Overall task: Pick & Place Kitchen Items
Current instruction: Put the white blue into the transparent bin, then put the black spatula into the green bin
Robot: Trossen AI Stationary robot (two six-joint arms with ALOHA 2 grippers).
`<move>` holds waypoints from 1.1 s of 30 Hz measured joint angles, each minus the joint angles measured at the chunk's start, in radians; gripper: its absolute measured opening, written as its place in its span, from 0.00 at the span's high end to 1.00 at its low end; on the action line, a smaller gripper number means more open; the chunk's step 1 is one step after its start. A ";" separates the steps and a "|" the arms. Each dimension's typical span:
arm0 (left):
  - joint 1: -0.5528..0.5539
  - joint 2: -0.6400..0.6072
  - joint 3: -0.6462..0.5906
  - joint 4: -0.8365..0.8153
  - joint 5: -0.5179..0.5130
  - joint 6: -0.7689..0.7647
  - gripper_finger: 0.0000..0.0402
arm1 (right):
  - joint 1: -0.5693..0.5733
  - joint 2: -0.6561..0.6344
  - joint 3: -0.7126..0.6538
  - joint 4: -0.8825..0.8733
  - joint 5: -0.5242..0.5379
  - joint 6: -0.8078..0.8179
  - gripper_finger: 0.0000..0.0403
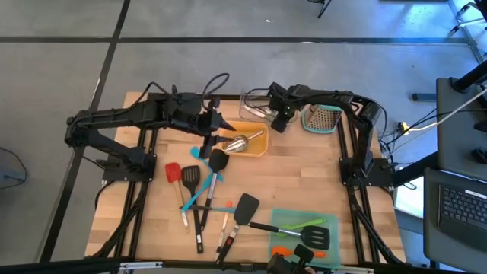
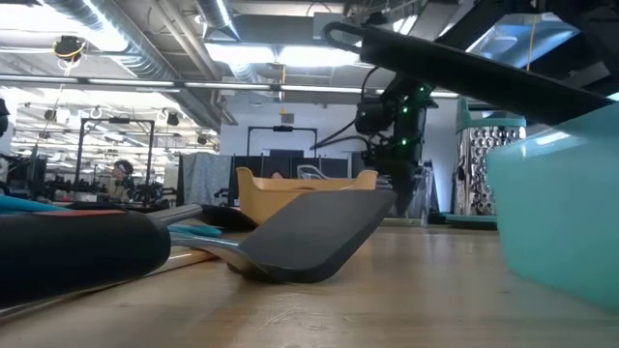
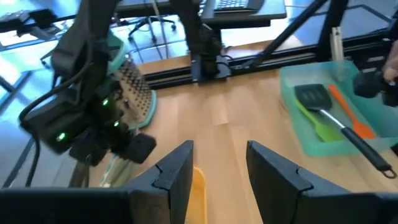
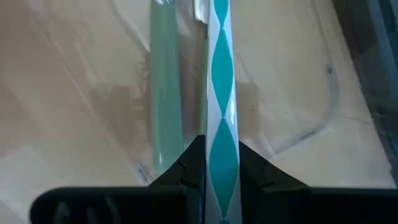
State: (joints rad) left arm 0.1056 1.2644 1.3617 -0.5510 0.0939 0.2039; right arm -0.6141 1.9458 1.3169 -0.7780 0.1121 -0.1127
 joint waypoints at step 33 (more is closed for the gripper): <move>-0.058 -0.010 0.000 -0.010 -0.102 0.000 0.64 | 0.071 -0.003 0.452 -0.346 0.007 -0.004 0.44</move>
State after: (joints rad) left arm 0.0475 1.2541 1.3617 -0.5610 -0.0082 0.2043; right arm -0.5435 1.9428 1.7688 -1.1238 0.1193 -0.1169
